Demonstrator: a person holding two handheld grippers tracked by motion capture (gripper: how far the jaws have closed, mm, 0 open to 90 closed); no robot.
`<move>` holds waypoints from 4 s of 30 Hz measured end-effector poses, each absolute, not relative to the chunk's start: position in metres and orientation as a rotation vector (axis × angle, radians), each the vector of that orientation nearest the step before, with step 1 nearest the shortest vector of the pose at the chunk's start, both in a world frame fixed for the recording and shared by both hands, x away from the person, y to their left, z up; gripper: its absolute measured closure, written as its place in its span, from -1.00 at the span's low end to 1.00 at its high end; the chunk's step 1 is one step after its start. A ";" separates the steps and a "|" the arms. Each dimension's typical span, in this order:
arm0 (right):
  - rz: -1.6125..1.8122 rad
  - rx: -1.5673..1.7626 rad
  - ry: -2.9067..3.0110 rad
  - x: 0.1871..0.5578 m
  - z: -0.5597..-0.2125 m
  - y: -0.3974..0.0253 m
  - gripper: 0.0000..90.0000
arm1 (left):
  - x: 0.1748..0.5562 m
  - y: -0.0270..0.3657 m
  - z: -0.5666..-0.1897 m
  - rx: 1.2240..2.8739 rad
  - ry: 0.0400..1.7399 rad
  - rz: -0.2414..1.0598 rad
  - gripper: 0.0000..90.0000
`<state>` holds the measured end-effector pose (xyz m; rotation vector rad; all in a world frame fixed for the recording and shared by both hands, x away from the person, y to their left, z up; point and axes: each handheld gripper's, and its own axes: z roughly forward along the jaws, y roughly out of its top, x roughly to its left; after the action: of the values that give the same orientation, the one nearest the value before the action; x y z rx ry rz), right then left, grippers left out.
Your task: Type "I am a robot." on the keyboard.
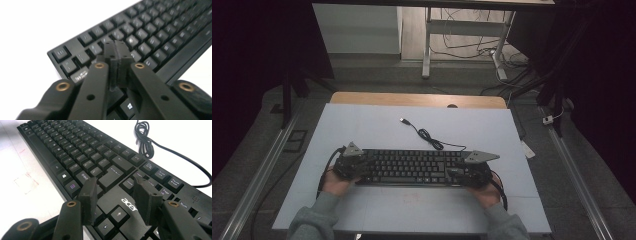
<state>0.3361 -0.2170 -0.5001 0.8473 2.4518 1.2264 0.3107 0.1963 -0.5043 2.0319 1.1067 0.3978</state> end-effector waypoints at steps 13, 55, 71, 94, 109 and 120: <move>1.237 0.847 2.448 0.336 -0.500 -0.218 0.21 | 0.309 0.200 -0.498 1.964 1.109 0.358 0.00; 1.229 0.845 2.450 0.336 -0.500 -0.217 0.20 | 0.298 0.165 -0.494 2.075 0.910 0.252 0.04; 1.228 0.843 2.453 0.336 -0.501 -0.216 0.20 | 0.296 0.148 -0.503 2.171 0.864 0.255 0.79; 1.220 0.841 2.457 0.336 -0.501 -0.216 0.20 | 0.298 0.131 -0.517 2.254 0.848 0.235 0.96; 1.221 0.840 2.457 0.336 -0.501 -0.216 0.20 | 0.299 0.129 -0.522 2.262 0.856 0.245 0.96; 1.227 0.843 2.454 0.337 -0.501 -0.216 0.20 | 0.296 0.148 -0.501 2.104 0.885 0.259 0.80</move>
<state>0.3365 -0.2162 -0.5012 0.8429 2.4542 1.2273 0.2965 0.1477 -0.5012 2.1039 0.8847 0.2594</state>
